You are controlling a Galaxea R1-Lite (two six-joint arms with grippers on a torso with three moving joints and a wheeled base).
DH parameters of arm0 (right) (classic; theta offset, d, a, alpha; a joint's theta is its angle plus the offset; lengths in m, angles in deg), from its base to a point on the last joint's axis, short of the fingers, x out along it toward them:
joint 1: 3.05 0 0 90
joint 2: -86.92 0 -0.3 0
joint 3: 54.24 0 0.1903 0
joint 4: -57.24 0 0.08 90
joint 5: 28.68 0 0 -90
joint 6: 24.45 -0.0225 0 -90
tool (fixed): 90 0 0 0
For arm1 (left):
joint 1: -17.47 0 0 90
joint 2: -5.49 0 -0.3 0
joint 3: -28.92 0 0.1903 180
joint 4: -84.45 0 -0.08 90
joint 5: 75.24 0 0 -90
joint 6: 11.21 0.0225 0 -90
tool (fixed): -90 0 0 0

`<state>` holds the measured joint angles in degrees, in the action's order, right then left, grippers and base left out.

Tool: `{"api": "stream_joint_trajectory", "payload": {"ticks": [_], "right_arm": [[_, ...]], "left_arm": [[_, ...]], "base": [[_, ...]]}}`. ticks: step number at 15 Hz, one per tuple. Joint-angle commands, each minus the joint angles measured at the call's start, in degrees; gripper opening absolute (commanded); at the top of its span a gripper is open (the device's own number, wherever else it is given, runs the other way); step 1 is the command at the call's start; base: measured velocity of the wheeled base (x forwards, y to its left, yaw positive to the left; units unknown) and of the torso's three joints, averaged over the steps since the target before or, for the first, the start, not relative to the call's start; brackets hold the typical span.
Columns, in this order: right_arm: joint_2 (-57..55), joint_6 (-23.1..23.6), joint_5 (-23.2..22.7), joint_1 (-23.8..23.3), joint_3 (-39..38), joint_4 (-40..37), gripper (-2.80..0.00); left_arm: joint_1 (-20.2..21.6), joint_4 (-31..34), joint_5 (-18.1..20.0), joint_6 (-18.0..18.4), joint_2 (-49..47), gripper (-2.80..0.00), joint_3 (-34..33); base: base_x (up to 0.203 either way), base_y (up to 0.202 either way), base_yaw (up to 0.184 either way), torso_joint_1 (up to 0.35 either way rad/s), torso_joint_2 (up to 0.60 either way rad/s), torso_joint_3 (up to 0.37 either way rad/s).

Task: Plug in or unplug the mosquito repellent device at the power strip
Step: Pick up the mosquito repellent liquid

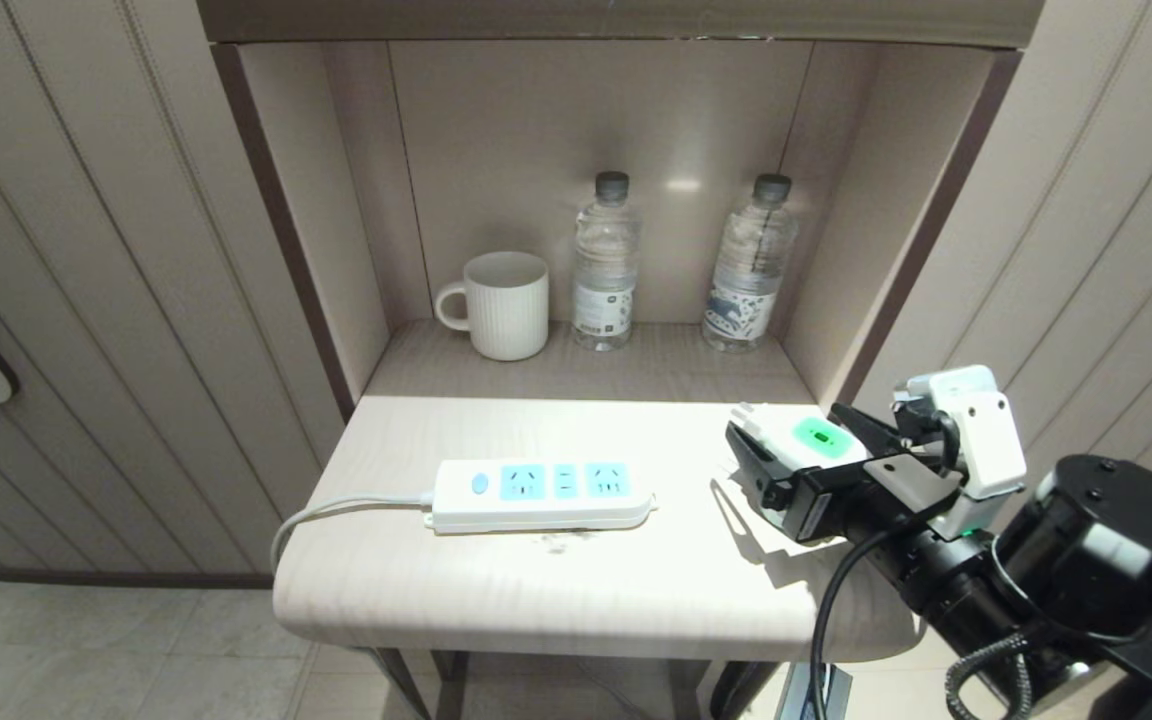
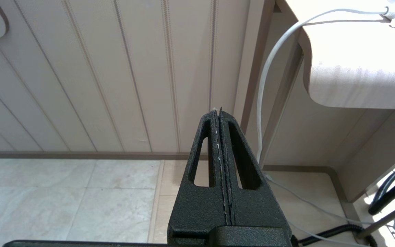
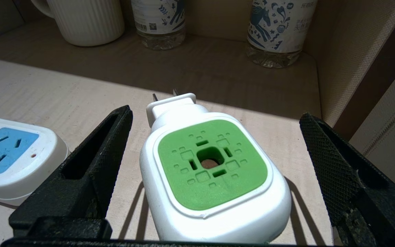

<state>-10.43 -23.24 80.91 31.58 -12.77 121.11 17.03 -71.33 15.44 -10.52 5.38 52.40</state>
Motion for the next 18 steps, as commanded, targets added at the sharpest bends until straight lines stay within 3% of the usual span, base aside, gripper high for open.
{"api": "stream_joint_trajectory", "payload": {"ticks": [1,2,3,15,18], "right_arm": [[-0.12,0.02,0.10,0.01,0.19,2.72,0.00],[-0.17,0.02,0.10,0.01,0.24,2.72,0.00],[-0.21,0.02,0.10,0.01,0.54,2.72,-2.80],[1.32,1.59,1.62,0.05,1.10,2.63,-2.80],[6.09,2.55,4.65,-0.01,4.71,-7.80,-2.80]], "left_arm": [[0.00,0.05,0.02,0.02,-0.07,-2.80,0.04],[0.00,0.03,0.02,0.02,-0.07,-2.80,-0.01],[0.00,0.03,0.02,0.02,-0.07,-2.80,0.06],[0.00,0.03,0.02,0.02,-0.07,-2.80,0.07],[0.00,0.03,0.02,0.02,-0.07,-2.80,-0.10]], "base": [[0.000,0.000,0.000,0.000,0.00,0.000],[0.000,0.000,0.000,0.000,0.00,0.000],[0.000,0.000,0.000,0.000,0.00,0.000],[0.000,0.000,0.000,0.000,0.00,0.000],[0.000,0.000,0.000,0.000,0.00,0.000]]}}
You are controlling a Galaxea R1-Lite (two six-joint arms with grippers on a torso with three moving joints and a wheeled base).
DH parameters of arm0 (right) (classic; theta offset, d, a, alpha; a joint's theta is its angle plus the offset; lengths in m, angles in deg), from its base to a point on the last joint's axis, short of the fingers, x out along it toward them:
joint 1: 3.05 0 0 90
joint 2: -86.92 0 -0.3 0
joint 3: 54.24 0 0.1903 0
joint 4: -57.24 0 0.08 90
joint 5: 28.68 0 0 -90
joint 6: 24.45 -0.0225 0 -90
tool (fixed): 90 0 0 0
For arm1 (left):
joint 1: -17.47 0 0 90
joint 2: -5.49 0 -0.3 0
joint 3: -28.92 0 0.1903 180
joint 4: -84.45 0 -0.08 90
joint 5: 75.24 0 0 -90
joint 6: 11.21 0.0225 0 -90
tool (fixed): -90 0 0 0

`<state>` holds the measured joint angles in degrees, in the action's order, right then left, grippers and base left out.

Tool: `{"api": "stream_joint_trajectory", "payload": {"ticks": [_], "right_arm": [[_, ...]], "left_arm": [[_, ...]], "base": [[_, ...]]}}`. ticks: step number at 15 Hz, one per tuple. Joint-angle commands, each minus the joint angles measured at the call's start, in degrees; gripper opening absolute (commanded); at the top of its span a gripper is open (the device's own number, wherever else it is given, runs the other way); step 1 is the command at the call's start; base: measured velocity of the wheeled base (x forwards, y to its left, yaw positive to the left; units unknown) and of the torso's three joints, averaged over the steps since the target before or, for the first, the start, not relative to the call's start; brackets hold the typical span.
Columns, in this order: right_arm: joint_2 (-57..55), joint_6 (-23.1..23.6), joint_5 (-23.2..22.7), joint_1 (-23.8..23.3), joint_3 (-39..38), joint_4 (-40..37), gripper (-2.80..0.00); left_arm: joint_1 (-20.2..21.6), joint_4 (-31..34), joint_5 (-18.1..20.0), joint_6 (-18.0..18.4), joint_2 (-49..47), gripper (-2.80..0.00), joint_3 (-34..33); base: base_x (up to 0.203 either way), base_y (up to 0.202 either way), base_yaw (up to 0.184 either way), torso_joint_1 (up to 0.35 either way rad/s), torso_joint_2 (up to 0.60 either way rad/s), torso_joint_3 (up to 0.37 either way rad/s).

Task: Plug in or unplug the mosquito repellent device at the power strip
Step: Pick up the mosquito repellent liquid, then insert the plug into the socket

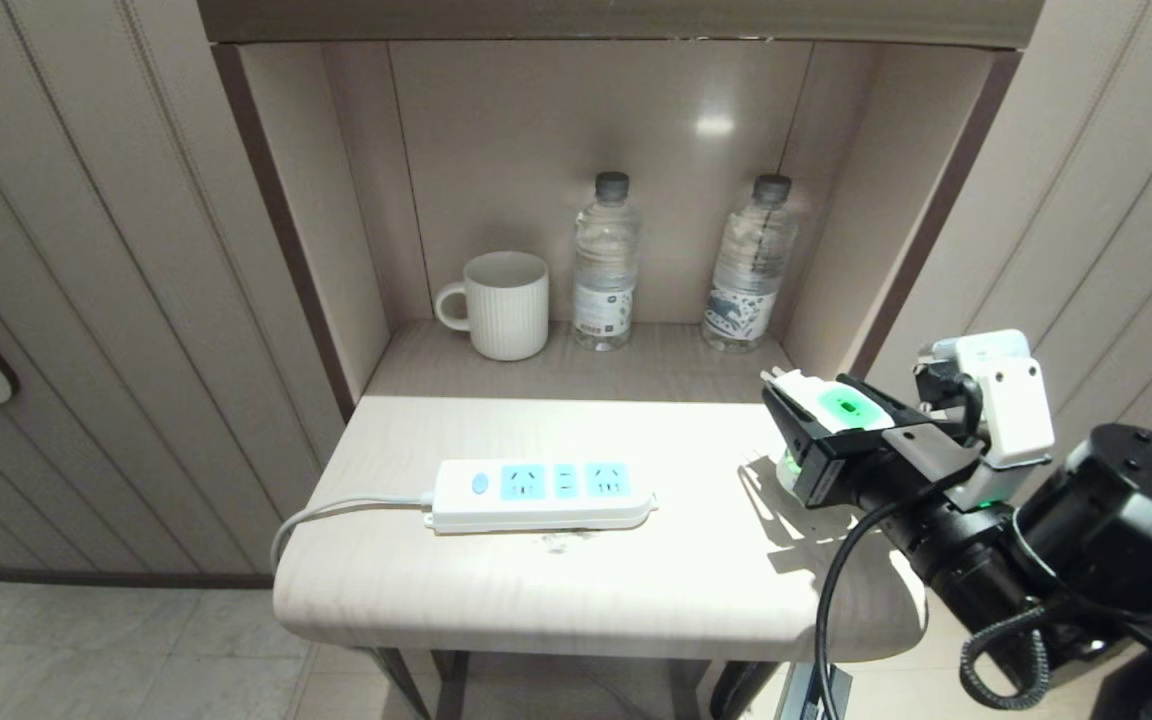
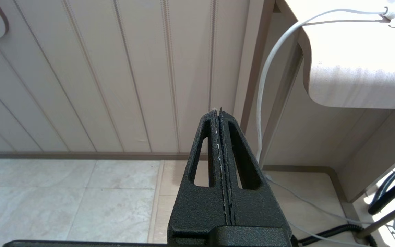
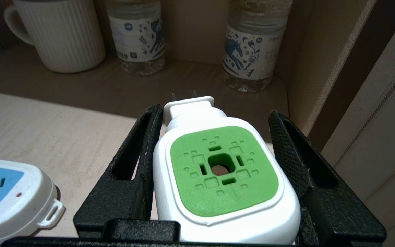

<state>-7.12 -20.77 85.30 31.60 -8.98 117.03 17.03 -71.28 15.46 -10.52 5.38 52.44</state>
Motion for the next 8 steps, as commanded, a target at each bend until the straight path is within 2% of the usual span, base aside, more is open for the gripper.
{"api": "stream_joint_trajectory", "payload": {"ticks": [1,4,7,8], "right_arm": [[5.09,0.10,0.92,-0.08,2.59,-8.76,-2.80],[11.71,0.10,1.57,-0.10,8.63,-24.67,-2.80],[17.35,-0.73,2.23,-0.04,16.56,-43.66,-2.80],[18.86,-1.90,2.28,-0.03,20.80,-52.27,-2.80]], "left_arm": [[0.00,-0.02,0.00,0.02,-0.07,-2.80,-0.14],[0.00,-0.01,0.00,0.02,-0.07,-2.80,0.02],[0.00,-0.02,0.00,0.02,-0.07,-2.80,0.02],[0.00,-0.02,0.00,0.02,-0.07,-2.80,0.02]], "base": [[0.000,0.000,0.000,0.000,0.00,0.000],[0.000,0.000,0.000,0.000,0.00,0.000],[0.000,0.000,0.000,0.000,0.00,0.000],[0.000,0.000,0.000,0.000,0.00,0.000]]}}
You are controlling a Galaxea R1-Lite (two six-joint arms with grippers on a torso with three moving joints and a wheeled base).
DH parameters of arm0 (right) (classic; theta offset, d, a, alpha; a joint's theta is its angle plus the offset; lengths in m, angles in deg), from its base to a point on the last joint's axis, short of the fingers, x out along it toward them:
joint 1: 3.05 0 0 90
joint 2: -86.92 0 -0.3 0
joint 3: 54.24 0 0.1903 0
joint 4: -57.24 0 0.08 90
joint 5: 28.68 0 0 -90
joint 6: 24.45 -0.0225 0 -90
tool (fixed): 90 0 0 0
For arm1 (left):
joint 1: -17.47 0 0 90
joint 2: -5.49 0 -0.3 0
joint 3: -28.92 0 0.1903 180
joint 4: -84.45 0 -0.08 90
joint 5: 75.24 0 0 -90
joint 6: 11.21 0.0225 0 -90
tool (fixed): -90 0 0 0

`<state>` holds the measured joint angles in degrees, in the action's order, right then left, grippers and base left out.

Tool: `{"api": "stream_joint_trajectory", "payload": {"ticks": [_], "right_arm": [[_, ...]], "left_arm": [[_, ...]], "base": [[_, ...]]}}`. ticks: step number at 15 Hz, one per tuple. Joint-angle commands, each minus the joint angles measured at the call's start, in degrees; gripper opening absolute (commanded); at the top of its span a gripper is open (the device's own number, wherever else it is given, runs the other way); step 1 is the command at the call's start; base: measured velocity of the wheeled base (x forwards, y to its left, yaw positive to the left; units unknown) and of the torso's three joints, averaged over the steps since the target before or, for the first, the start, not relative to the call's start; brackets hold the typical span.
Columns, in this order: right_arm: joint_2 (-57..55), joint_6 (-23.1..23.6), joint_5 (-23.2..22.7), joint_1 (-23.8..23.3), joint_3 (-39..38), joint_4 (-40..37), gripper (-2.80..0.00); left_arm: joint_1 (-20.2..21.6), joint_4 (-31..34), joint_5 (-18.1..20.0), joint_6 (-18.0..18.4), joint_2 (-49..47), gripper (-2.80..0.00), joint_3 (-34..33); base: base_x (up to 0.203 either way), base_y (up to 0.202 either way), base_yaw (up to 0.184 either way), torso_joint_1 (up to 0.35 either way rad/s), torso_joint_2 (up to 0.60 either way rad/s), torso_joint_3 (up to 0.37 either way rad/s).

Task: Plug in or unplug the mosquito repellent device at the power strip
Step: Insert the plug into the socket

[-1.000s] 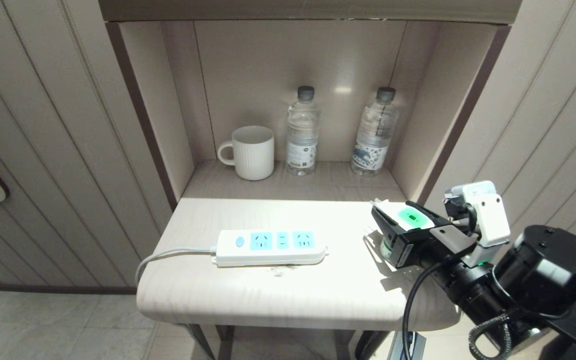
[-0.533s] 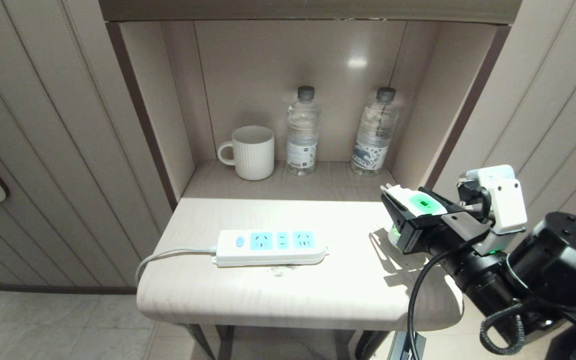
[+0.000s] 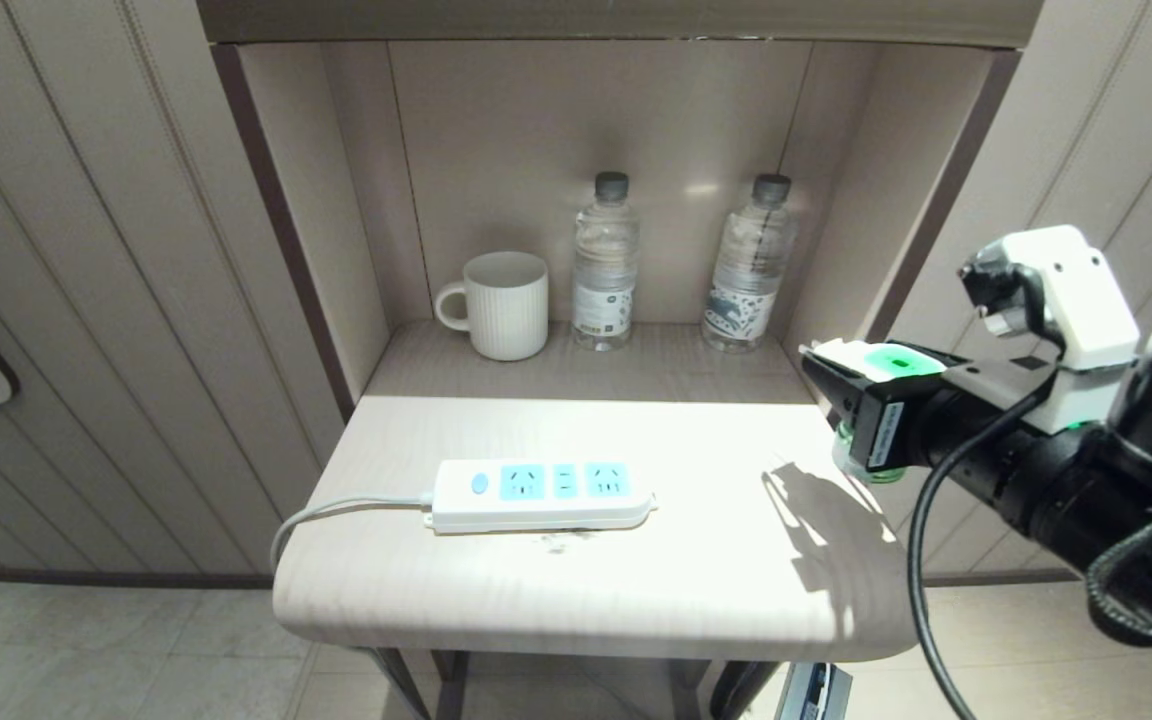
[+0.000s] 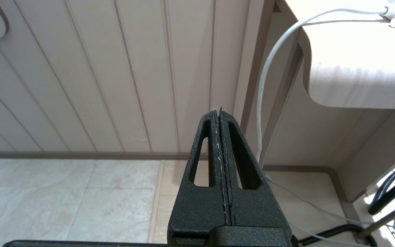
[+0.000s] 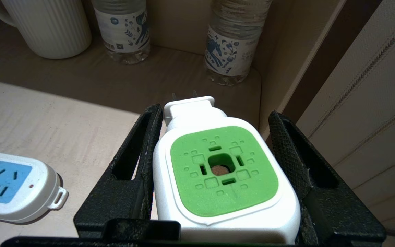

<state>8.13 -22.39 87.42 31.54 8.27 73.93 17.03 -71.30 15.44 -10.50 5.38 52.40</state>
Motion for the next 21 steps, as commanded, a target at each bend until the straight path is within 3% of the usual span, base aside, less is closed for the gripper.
{"api": "stream_joint_trajectory", "payload": {"ticks": [1,3,6,11,14,16,19,21], "right_arm": [[4.83,-1.59,0.11,0.03,7.83,-17.13,-2.80],[6.38,-4.20,-0.22,0.04,16.77,-32.86,-2.80],[6.07,-6.57,-2.10,0.04,28.22,-50.19,-2.80],[2.13,-11.52,-11.14,0.00,46.08,-75.92,-2.80],[-3.41,-15.11,-16.95,0.10,60.75,-93.56,-2.80],[-6.47,-18.09,-20.53,1.66,68.02,-99.77,-2.80],[-8.47,-17.88,-21.37,6.59,69.72,-107.01,-2.80],[-9.57,-17.64,-21.45,7.55,70.33,-107.74,-2.80]], "left_arm": [[0.00,0.00,0.02,0.00,-0.07,-2.80,-0.01],[0.00,0.01,0.02,0.00,-0.07,-2.80,-0.10],[0.00,0.00,0.02,0.00,-0.07,-2.80,0.07],[0.00,0.00,0.02,0.00,-0.07,-2.80,0.07],[0.00,0.01,0.02,0.00,-0.07,-2.80,-0.02],[0.00,0.00,0.02,0.00,-0.07,-2.80,0.07],[0.00,0.00,0.02,0.00,-0.07,-2.80,0.00],[0.00,0.00,0.02,0.00,-0.07,-2.80,-0.04]], "base": [[0.000,0.000,0.000,0.000,0.00,0.000],[0.000,0.000,0.000,0.000,0.00,0.000],[0.000,0.000,0.000,0.000,0.00,0.000],[0.000,0.000,0.000,0.000,0.00,0.000],[0.000,0.000,0.000,0.000,0.00,0.000],[0.000,0.000,0.000,0.000,0.00,0.000],[0.000,0.000,0.000,0.000,0.00,0.000],[0.000,0.000,0.000,0.000,0.00,0.000]]}}
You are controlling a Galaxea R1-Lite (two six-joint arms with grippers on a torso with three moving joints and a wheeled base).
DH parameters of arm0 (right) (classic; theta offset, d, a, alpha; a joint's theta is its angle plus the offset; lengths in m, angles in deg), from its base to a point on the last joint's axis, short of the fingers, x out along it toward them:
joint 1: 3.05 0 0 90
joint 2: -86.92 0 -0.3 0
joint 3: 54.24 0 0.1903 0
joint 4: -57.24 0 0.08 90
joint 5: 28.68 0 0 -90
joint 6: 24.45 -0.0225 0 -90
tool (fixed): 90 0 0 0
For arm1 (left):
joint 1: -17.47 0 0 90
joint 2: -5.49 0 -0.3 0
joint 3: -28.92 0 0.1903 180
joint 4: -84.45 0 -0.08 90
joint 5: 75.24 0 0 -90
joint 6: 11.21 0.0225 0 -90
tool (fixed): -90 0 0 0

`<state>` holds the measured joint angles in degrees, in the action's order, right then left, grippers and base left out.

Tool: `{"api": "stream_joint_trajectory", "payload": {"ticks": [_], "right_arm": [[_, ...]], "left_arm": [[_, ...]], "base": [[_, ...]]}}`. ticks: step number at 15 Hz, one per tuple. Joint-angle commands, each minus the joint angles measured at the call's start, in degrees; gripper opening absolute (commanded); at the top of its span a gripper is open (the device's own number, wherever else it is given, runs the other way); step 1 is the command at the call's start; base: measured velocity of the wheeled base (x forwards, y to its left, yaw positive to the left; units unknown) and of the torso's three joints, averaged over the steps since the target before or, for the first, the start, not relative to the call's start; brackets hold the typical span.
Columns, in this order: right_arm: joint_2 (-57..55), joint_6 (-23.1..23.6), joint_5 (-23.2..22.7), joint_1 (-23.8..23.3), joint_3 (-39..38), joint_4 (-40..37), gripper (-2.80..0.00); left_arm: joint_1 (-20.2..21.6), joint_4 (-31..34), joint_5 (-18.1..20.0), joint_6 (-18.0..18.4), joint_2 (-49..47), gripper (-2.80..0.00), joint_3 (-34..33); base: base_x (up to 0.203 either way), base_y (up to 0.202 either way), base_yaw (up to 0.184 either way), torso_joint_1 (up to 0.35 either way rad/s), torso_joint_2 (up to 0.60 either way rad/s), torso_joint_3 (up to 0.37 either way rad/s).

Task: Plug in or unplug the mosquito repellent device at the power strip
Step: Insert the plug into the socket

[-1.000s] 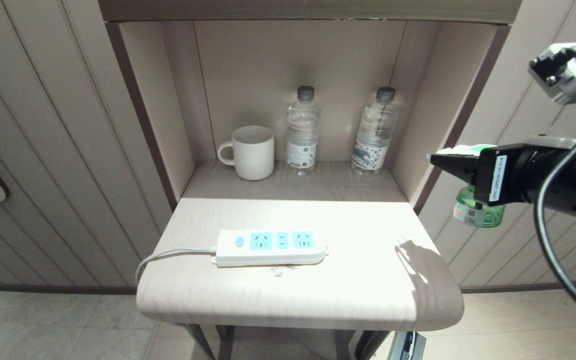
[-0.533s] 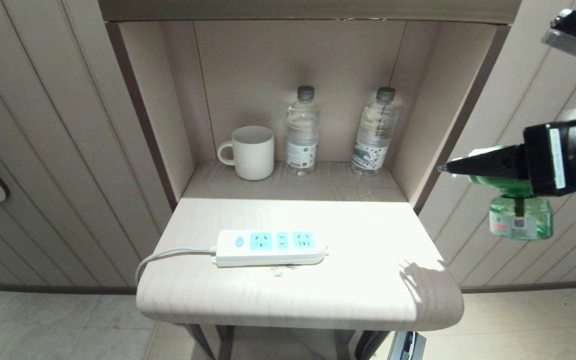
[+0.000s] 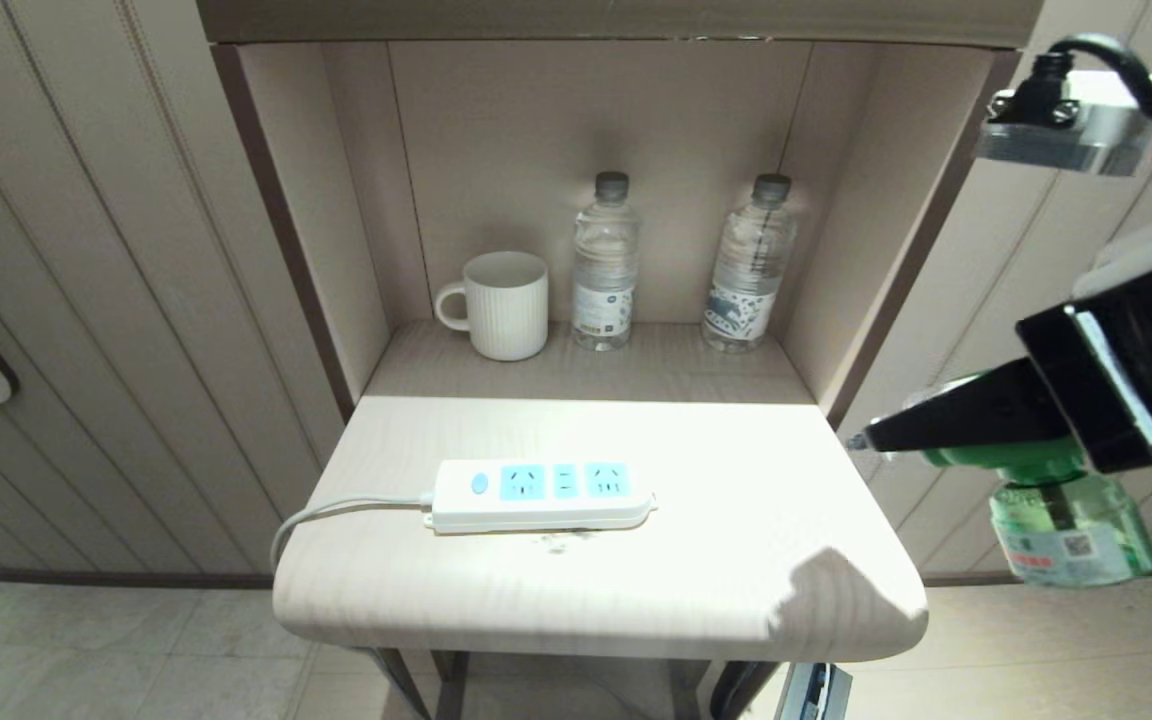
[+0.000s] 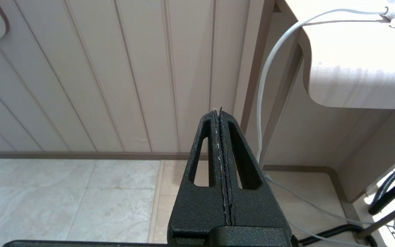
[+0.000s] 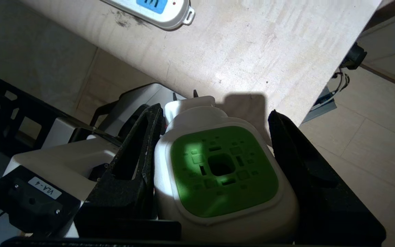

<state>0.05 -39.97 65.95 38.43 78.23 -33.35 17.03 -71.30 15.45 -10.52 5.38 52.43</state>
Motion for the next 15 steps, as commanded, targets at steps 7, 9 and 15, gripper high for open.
{"api": "stream_joint_trajectory", "payload": {"ticks": [7,9,15], "right_arm": [[-5.27,-0.13,-0.08,3.14,1.22,-2.96,-2.80],[-6.55,-0.25,-0.11,3.75,1.81,-3.33,-2.80],[-8.84,-0.65,0.11,6.78,2.35,-3.45,-2.80]], "left_arm": [[0.00,0.00,0.01,0.01,-0.07,-2.80,0.00],[0.00,0.00,0.01,0.01,-0.07,-2.80,0.04],[0.00,0.00,0.01,0.01,-0.07,-2.80,0.04]], "base": [[0.000,0.000,0.000,0.000,0.00,0.000],[0.000,0.000,0.000,0.000,0.00,0.000],[0.000,0.000,0.000,0.102,-0.25,-0.149]]}}
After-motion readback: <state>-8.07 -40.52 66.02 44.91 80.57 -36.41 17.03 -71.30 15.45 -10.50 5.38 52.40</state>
